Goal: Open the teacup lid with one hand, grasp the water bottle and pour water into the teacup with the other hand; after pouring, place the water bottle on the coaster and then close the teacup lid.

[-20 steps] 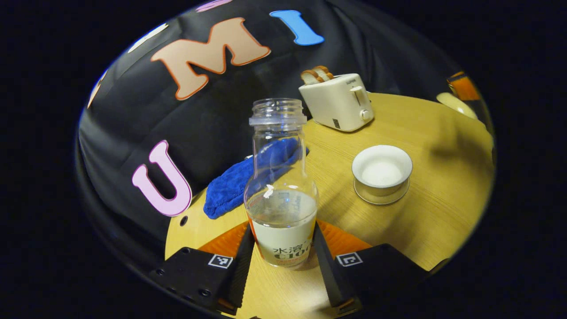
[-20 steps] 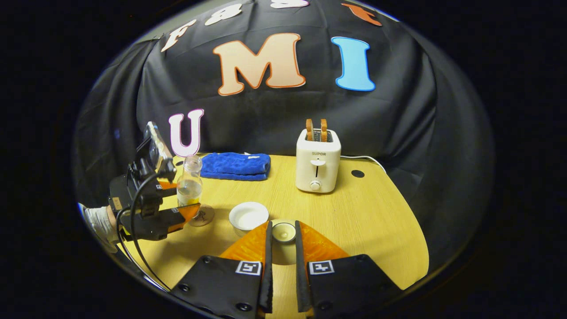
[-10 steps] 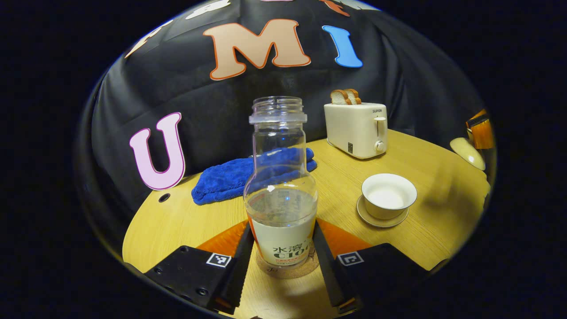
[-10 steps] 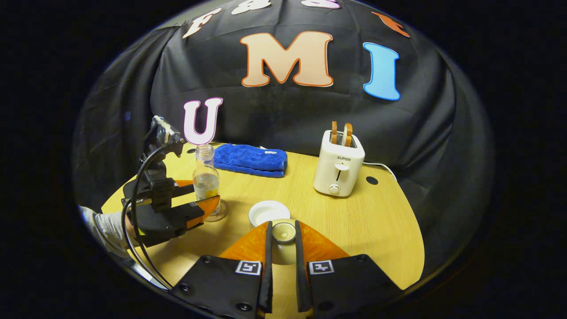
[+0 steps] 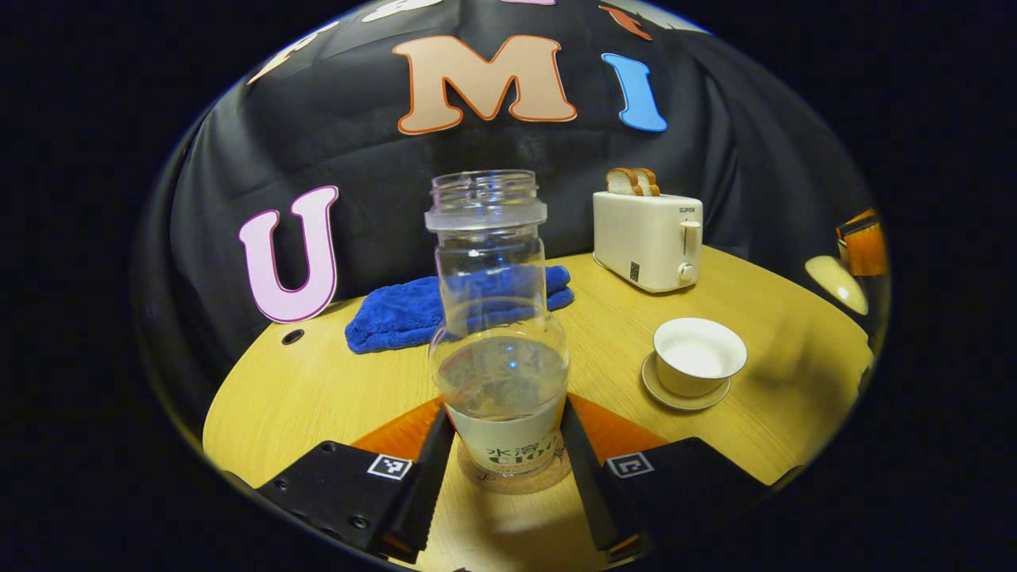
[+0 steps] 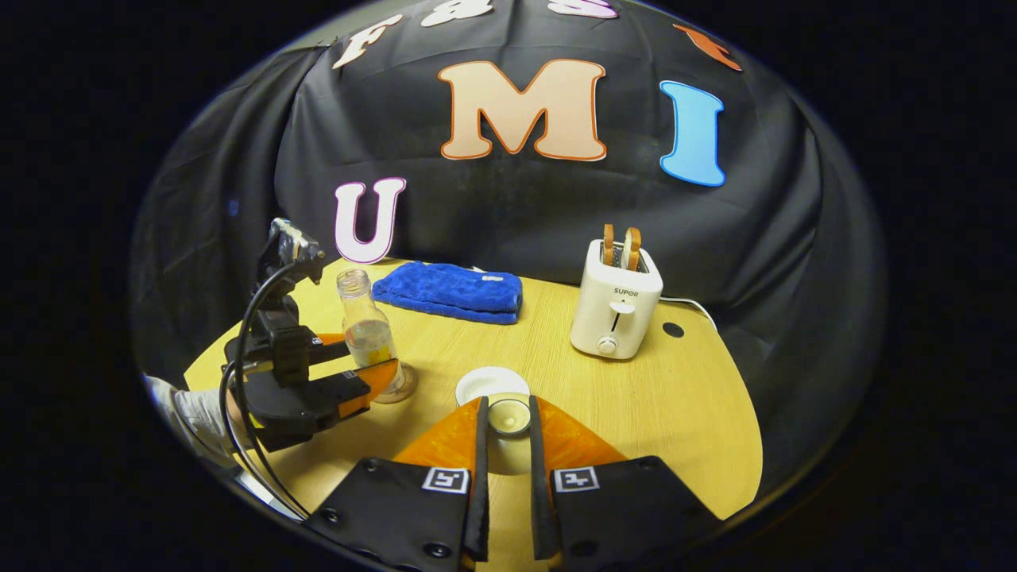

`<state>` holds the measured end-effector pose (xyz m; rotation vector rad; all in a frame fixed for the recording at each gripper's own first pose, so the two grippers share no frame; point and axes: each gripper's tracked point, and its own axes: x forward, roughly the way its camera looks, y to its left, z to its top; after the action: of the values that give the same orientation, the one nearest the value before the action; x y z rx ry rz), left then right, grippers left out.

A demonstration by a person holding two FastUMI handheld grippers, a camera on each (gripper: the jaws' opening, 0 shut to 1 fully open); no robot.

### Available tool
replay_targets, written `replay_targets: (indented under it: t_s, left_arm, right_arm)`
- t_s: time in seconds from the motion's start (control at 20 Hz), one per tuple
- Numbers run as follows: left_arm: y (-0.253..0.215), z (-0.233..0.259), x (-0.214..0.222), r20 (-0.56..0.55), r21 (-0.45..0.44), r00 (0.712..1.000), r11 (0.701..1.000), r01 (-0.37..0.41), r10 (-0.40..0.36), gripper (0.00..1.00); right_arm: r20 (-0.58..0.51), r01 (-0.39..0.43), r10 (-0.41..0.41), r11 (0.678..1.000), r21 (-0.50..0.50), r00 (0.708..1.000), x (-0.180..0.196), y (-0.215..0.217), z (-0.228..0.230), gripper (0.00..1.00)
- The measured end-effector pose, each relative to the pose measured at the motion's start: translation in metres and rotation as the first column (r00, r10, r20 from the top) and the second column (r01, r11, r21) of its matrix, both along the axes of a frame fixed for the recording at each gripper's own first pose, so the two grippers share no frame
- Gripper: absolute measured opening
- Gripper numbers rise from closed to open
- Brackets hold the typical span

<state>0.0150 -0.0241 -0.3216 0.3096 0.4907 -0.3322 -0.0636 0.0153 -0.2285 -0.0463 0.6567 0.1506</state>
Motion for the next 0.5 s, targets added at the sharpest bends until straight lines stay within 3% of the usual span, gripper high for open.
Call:
replay_targets:
  t_s: [0.4,0.5]
  left_arm:
    - [0.011,-0.002,-0.008,-0.016,0.003,0.999,1.000,-0.031,0.031,0.83]
    - [0.015,0.003,-0.014,-0.006,0.005,0.999,0.999,-0.038,0.038,0.98]
  right_arm:
    - [0.012,-0.019,0.019,1.000,0.015,1.000,0.018,0.009,-0.003,0.25]
    - [0.021,-0.024,0.024,1.000,0.020,1.000,0.026,0.011,-0.004,0.24]
